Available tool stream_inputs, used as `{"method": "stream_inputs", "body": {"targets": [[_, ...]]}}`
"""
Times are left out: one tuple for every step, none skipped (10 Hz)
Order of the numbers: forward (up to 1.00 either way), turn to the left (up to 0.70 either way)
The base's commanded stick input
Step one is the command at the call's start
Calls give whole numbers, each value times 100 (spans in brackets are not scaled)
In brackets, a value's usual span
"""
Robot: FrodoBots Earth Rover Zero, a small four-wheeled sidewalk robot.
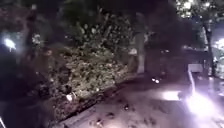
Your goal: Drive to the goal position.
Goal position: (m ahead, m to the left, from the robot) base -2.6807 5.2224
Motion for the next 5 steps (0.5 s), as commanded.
{"method": "stream_inputs", "body": {"targets": [[45,-12],[45,-27],[45,-27],[29,-17],[0,0]]}}
